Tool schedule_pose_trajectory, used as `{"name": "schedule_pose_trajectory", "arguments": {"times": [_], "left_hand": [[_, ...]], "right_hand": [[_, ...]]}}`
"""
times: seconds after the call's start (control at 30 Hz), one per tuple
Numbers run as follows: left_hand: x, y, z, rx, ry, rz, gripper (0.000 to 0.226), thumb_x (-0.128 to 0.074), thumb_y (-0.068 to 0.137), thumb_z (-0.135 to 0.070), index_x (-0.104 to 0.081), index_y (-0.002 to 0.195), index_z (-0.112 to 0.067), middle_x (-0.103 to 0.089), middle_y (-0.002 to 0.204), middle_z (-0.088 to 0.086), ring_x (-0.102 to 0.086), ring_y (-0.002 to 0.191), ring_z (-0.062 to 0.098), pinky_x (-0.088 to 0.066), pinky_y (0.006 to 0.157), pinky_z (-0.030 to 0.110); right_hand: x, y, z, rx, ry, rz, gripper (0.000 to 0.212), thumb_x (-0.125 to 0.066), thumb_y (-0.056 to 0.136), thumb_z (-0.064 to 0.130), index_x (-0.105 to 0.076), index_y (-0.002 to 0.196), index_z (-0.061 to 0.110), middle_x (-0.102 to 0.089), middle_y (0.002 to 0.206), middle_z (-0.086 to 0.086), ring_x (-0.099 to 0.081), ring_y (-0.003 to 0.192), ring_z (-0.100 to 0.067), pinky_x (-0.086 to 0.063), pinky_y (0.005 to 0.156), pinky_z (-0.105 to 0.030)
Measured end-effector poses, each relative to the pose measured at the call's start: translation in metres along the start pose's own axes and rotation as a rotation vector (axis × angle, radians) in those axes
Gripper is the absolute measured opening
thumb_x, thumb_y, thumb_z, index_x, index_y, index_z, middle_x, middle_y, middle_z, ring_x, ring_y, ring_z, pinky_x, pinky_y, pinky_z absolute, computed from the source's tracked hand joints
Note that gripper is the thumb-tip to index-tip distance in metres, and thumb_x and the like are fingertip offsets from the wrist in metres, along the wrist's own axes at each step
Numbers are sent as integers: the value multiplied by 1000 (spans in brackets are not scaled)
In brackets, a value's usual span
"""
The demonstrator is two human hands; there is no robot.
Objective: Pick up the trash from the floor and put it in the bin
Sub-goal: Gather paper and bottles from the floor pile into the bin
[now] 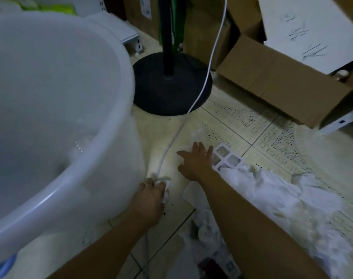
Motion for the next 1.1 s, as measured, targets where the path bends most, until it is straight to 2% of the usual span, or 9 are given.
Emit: {"name": "schedule_pose_trajectory", "arguments": {"times": [0.13, 0.23, 0.3, 0.4, 0.57, 0.73, 0.87, 0.97, 1.1], "left_hand": [[9, -4, -2, -43, -136, -93, 46, -48, 87, -26, -45, 132, -17, -57, 115, 9, -50, 100, 27, -44, 86, 34], [31, -13, -11, -14, -263, -225, 25, -55, 86, -21, -54, 108, -10, -52, 105, 14, -50, 87, 30, -44, 74, 35], [42, -16, -18, -21, -312, -252, 17, -58, 83, -18, -50, 97, -11, -48, 104, 13, -49, 86, 30, -47, 75, 40], [66, -16, -34, -56, -360, -315, 18, -60, 83, -17, -48, 97, -14, -47, 105, 9, -50, 91, 29, -47, 77, 41], [138, -18, -105, -213, -445, -477, 22, -63, 82, -17, -49, 100, -21, -50, 101, 2, -50, 90, 24, -47, 77, 38], [217, -36, -153, -354, -431, -631, 23, -63, 83, -23, -49, 101, -27, -50, 105, -4, -46, 91, 16, -38, 71, 15], [278, -58, -167, -338, -333, -711, 24, -62, 82, -29, -51, 104, -31, -52, 107, -6, -46, 93, 16, -41, 72, 28], [318, -78, -158, -344, -301, -720, 22, -63, 82, -31, -54, 102, -31, -54, 103, -5, -51, 93, 19, -43, 73, 29], [355, -102, -114, -255, -268, -745, 23, -70, 78, -31, -58, 98, -33, -51, 99, -9, -50, 87, 11, -35, 63, 14]], "right_hand": [[-2, 1, 16, 42, -101, -47, 47, -40, 91, 28, -46, 137, 17, -38, 147, -11, -29, 138, -30, 3, 116, -59], [1, -5, 25, 107, -36, -110, 35, -44, 91, 20, -56, 123, 11, -55, 129, -10, -47, 122, -28, -17, 117, -44], [14, -13, 21, 108, 185, -233, 25, -46, 90, 9, -59, 111, 4, -62, 117, -15, -55, 110, -30, -38, 97, -33], [47, -33, -3, 24, 600, -443, 15, -50, 86, 0, -60, 96, -3, -64, 100, -21, -60, 93, -31, -33, 66, -27], [98, -81, -60, -175, 1202, -611, 29, -55, 88, 6, -55, 116, 0, -60, 115, -15, -57, 96, -23, -40, 62, -7], [149, -137, -88, -86, 1605, -663, 24, -51, 95, 5, -60, 117, 1, -61, 119, -21, -62, 106, -36, -57, 84, -44], [200, -174, -71, 107, 1684, -647, 12, -46, 98, 9, -58, 99, 11, -58, 115, -26, -66, 88, -31, -57, 57, -34], [234, -196, -53, 163, 1668, -674, 17, -41, 98, 8, -58, 94, 6, -62, 82, -18, -59, 53, -19, -47, 43, -24], [268, -211, -7, 262, 1675, -652, 17, -47, 93, 11, -61, 81, 10, -62, 72, -5, -57, 58, -16, -48, 52, -28]]}}
Point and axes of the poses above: each hand's wrist, its own y-axis towards the middle knuckle, its own x-axis out of the back of the hand, z = x × y, the point moved 8 cm from there along y, towards the middle knuckle
